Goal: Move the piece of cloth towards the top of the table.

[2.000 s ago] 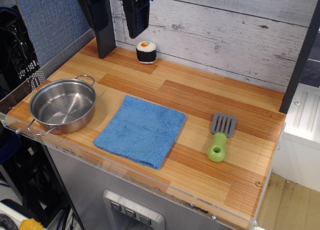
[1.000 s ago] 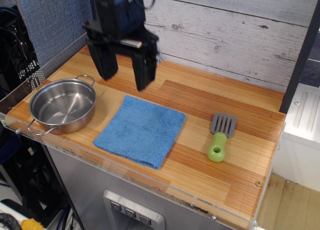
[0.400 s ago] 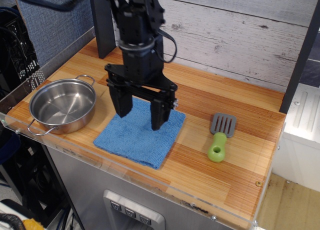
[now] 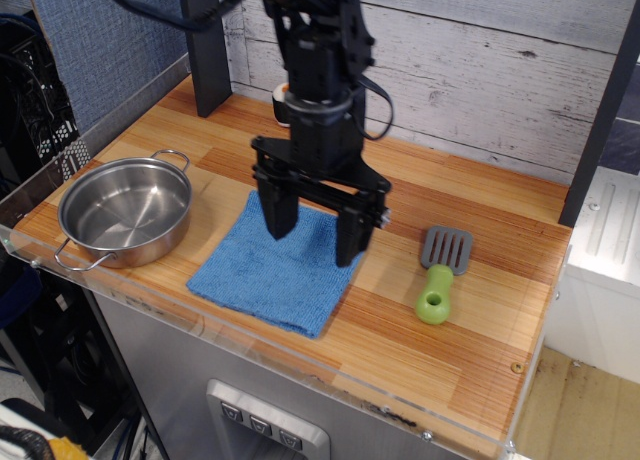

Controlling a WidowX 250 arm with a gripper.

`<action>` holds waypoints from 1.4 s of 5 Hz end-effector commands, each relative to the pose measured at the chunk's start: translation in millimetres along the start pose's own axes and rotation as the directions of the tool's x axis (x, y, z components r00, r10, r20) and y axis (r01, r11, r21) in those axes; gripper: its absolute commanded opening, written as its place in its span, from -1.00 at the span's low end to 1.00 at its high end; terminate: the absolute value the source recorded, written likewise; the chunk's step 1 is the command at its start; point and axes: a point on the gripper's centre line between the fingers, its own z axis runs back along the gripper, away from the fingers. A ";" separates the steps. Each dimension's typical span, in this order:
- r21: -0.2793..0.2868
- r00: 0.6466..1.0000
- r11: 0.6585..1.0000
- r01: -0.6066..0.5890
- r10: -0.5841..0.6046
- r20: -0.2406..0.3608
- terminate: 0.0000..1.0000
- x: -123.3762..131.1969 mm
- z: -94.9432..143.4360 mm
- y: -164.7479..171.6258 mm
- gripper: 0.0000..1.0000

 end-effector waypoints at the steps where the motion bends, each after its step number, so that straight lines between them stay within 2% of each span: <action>1: 0.052 1.000 0.998 0.031 -0.031 -0.007 -1.00 -10.1 -13.2 -0.2 1.00; 3: 0.086 0.998 0.996 0.031 -0.026 -0.058 -1.00 -19.1 -10.7 24.8 1.00; 4: 0.100 0.997 0.994 0.049 -0.042 -0.068 -1.00 -19.4 0.4 31.8 1.00; 5: 0.079 0.997 0.995 0.060 -0.056 -0.051 -1.00 -18.8 2.1 29.9 1.00; 6: 0.059 0.994 0.996 0.074 -0.068 -0.088 -1.00 -16.4 -24.3 13.8 1.00; 7: 0.021 0.994 0.996 0.082 -0.080 -0.071 -1.00 -10.1 -40.7 -2.5 1.00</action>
